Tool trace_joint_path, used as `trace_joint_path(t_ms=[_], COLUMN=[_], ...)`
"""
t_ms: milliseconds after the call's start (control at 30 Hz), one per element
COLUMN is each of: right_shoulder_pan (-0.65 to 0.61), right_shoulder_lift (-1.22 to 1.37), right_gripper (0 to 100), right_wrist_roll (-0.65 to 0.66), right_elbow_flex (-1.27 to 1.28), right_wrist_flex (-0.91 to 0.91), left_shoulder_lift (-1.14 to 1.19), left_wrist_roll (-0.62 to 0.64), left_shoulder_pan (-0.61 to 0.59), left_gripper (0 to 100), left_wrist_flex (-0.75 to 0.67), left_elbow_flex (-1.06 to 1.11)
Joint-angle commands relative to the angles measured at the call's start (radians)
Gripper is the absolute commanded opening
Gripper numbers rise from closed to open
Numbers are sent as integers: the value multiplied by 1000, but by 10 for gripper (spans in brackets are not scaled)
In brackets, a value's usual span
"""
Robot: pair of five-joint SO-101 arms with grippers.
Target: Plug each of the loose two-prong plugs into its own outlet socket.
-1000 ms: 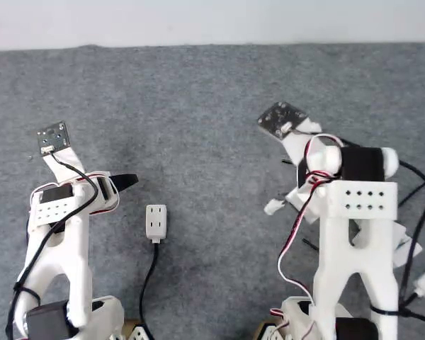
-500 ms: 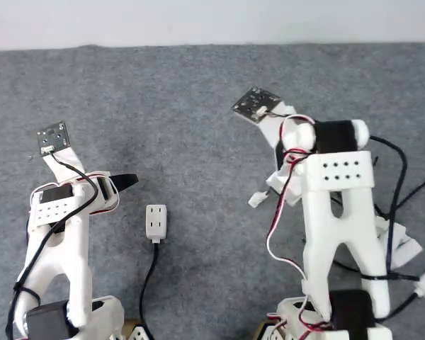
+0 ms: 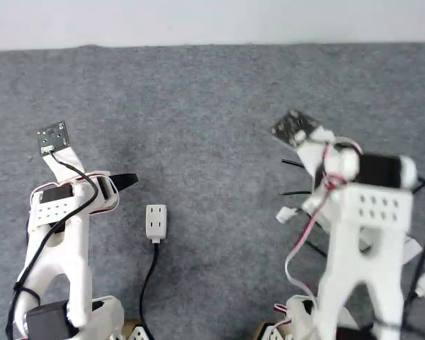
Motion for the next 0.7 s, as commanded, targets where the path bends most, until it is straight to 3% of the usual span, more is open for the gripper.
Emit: trace_joint_path(t_ms=[0, 167, 467, 667], right_shoulder_pan=[73, 94, -173, -283], right_shoulder_lift=[-139, -124, 269, 595], right_gripper=[7, 7, 8, 8], right_wrist_roll=[32, 25, -180, -255], right_elbow_flex=[87, 95, -192, -473], right_wrist_flex=[48, 45, 38, 39], left_shoulder_lift=[-5, -5, -5, -5], left_wrist_roll=[-6, -6, -6, -6], left_shoulder_pan=[8, 17, 23, 23], left_gripper=[419, 419, 419, 419], left_wrist_flex=[-20, -20, -21, -21], left_elbow_flex=[-7, -7, 4, 2])
